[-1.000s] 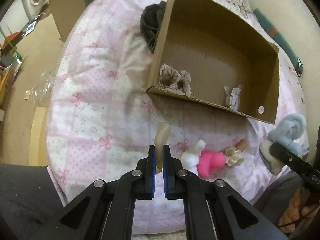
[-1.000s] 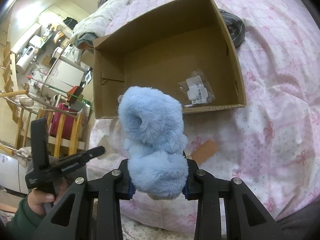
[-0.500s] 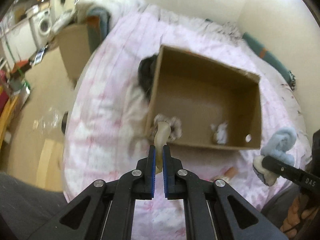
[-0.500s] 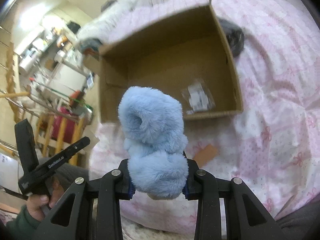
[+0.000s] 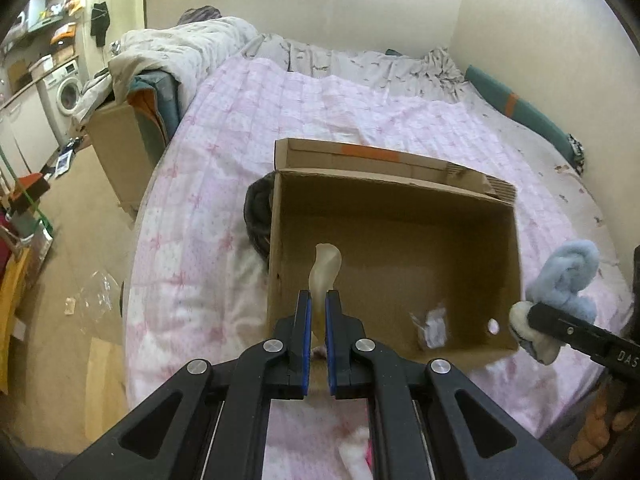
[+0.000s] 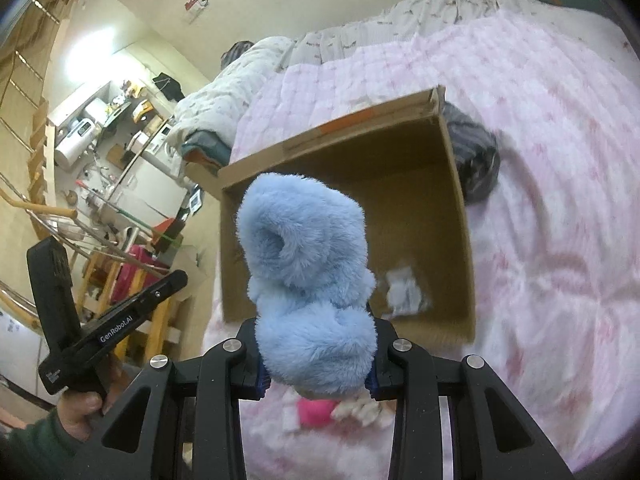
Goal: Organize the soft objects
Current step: 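Lower the blue sock bundle into the box and open the right tool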
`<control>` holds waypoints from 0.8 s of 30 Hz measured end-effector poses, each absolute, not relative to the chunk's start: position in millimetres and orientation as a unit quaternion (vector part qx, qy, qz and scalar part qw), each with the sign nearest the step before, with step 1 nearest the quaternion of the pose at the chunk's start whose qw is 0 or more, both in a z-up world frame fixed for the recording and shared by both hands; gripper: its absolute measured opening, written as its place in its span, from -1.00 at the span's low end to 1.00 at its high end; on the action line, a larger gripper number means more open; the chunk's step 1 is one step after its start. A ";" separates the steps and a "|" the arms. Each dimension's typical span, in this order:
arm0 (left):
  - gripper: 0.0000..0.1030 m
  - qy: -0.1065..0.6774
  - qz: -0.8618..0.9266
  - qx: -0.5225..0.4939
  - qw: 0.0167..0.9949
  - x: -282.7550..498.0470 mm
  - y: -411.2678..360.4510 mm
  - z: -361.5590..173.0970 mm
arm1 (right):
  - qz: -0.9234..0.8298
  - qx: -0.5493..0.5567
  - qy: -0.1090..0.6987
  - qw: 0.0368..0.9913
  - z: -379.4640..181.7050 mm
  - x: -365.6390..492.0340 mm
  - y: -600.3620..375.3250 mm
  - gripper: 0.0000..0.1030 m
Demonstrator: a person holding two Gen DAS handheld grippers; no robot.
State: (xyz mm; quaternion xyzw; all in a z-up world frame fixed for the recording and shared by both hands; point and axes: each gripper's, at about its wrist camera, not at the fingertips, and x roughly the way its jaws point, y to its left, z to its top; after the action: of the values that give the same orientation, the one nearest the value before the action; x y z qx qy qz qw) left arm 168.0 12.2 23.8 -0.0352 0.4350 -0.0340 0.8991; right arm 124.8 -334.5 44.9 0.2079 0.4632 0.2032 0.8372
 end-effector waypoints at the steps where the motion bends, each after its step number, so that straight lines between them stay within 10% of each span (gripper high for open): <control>1: -0.88 0.436 -0.031 -0.033 0.899 170.6 12.1 19.1 | 0.201 0.206 0.463 0.838 42.7 130.3 -334.1 -0.29; 24: -0.86 0.437 -0.037 -0.049 0.897 179.8 6.3 -28.8 | 0.164 0.163 0.539 0.810 -21.0 155.2 -311.5 -0.25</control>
State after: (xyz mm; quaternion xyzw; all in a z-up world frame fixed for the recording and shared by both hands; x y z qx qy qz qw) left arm 179.8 6.3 -28.8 -0.0493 0.4373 -0.0374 0.8972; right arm 155.2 -311.5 -21.0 0.1629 0.5388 0.1636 0.8102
